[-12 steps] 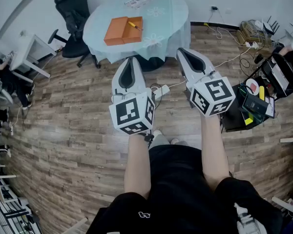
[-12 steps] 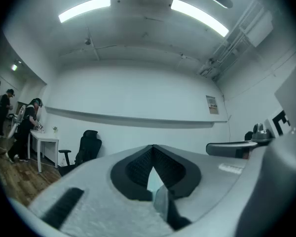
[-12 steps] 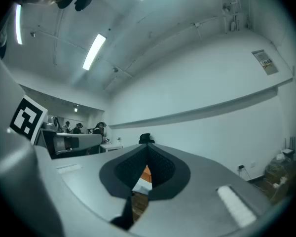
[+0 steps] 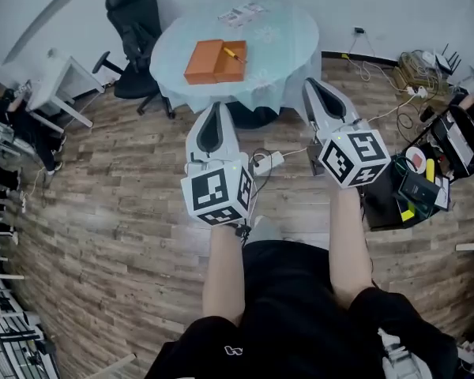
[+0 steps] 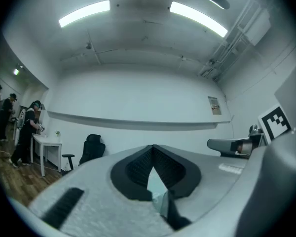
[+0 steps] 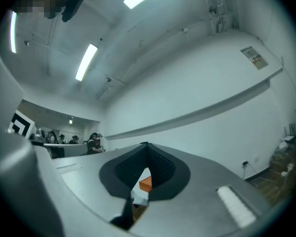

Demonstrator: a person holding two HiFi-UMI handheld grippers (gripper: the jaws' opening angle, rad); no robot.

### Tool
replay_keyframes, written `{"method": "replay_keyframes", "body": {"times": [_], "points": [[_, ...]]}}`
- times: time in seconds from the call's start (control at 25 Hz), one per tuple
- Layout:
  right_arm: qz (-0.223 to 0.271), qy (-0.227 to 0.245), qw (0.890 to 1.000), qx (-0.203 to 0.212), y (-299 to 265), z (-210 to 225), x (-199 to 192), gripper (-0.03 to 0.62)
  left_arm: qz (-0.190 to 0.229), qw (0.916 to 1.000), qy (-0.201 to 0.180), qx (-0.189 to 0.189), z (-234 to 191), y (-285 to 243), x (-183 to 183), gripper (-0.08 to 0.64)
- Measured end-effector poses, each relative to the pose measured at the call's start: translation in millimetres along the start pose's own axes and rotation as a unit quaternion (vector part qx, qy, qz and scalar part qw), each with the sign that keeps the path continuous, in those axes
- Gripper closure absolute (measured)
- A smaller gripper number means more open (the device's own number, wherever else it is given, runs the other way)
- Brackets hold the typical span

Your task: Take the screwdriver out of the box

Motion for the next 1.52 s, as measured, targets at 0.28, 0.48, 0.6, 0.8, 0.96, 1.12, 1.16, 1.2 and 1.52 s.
{"method": "replay_keyframes", "body": {"times": [0.28,0.48,0.6,0.8,0.96,1.12,1.16,1.2,1.52], "points": [[-0.018,0.010,0.999,0.043,-45.1,-28.1,-24.5,0.583,0.001,0.9990,0.018,0.042,-52.6,-8.8,-16.5,0.558],[-0.016,0.015,0.999,0.037,-97.5,-9.8,-39.2,0.583,0.007,0.9993,0.021,0.030,-76.6,-54.3,-36.6,0.558],[-0.016,0.015,0.999,0.033,-142.7,-3.1,-52.2,0.583,0.003,0.9993,0.024,0.027,-106.4,-90.9,-50.7,0.558],[-0.024,-0.007,0.999,0.035,-244.0,-10.7,-73.0,0.583,-0.029,0.9987,0.037,0.018,-179.2,-165.2,-77.8,0.558],[-0.036,-0.016,0.999,0.038,-344.6,-28.2,-95.1,0.583,-0.070,0.9964,0.048,-0.005,-247.2,-237.3,-105.3,0.558],[-0.048,-0.015,0.998,0.025,-431.0,-33.4,-115.8,0.583,-0.092,0.9940,0.055,-0.019,-313.9,-307.3,-124.4,0.558],[-0.049,-0.012,0.999,0.018,-447.2,-31.0,-119.4,0.583,-0.097,0.9933,0.057,-0.023,-326.8,-323.3,-129.3,0.558],[-0.052,-0.008,0.999,0.010,-460.8,-26.7,-123.9,0.583,-0.103,0.9925,0.059,-0.028,-337.2,-338.3,-135.1,0.558],[-0.109,-0.005,0.992,-0.059,-502.8,37.5,-173.5,0.583,-0.156,0.9804,0.100,-0.068,-346.9,-410.1,-197.7,0.558]]}}
Point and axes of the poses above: the fingertips, and each gripper's own axes: y backward along the fingers, z to its right, x out of its top, the point moved 1 cm from there along y, backward along the fingers, and after that the axes turned 11 degrees about -x, right-handed, at the moved point
